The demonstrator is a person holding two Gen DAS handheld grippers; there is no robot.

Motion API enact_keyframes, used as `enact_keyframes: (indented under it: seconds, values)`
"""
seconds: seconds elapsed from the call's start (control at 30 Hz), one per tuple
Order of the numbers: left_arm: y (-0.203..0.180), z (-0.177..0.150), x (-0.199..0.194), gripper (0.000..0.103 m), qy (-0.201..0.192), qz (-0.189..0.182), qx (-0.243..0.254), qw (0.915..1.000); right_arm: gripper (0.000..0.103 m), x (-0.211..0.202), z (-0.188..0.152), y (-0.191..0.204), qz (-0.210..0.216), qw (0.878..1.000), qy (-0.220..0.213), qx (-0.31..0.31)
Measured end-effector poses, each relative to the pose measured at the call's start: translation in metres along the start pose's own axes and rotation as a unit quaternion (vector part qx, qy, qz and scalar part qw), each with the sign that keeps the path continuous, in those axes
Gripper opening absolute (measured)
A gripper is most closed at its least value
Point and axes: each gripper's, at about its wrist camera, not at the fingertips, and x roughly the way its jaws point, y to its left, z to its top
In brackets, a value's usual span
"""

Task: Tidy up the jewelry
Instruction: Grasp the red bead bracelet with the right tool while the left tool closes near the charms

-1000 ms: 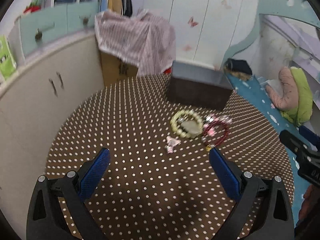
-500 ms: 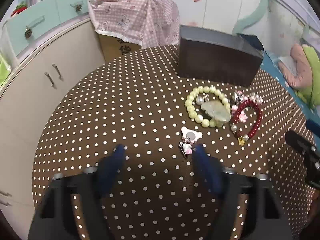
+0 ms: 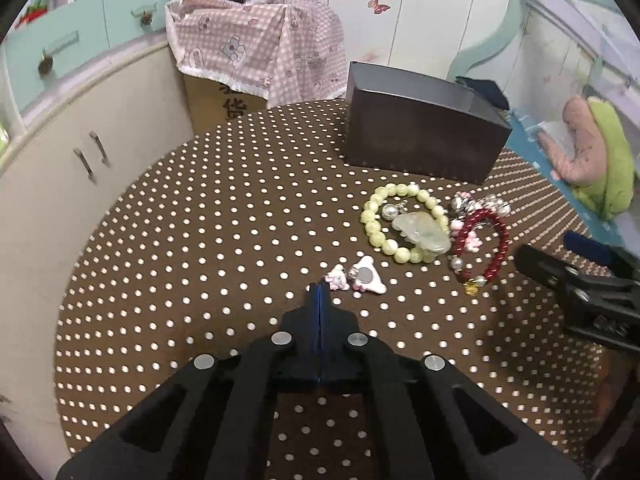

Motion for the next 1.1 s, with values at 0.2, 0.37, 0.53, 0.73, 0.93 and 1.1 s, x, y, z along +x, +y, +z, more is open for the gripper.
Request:
enact_keyframes:
  seconds: [0.2, 0.37, 0.53, 0.73, 0.93, 1.1]
  values:
    - [0.005, -0.001, -0.006, 0.000, -0.009, -0.018, -0.006, 0.9998, 0.061, 0.020, 0.011, 0.007, -0.011, 1.000, 0.019, -0.003]
    - [0.006, -0.002, -0.012, 0.000, -0.014, -0.037, -0.004, 0.9992, 0.054, 0.024, 0.013, 0.018, -0.016, 0.999, 0.024, -0.020]
    - [0.008, -0.003, -0.021, 0.000, -0.022, -0.054, -0.001, 0.9983, 0.010, 0.025, 0.015, 0.031, 0.009, 0.998, 0.028, -0.048]
    - [0.011, 0.004, -0.037, 0.000, -0.034, -0.079, -0.004, 0.9963, 0.008, 0.004, 0.009, 0.027, 0.049, 0.998, 0.019, -0.037]
    - [0.012, 0.021, -0.058, 0.000, -0.049, -0.119, -0.001, 0.9916, 0.008, -0.037, 0.018, 0.036, 0.074, 0.996, -0.025, -0.051]
    - [0.006, 0.047, -0.068, 0.000, -0.055, -0.150, 0.008, 0.9871, 0.008, -0.064, 0.034, 0.031, 0.078, 0.994, -0.053, -0.059]
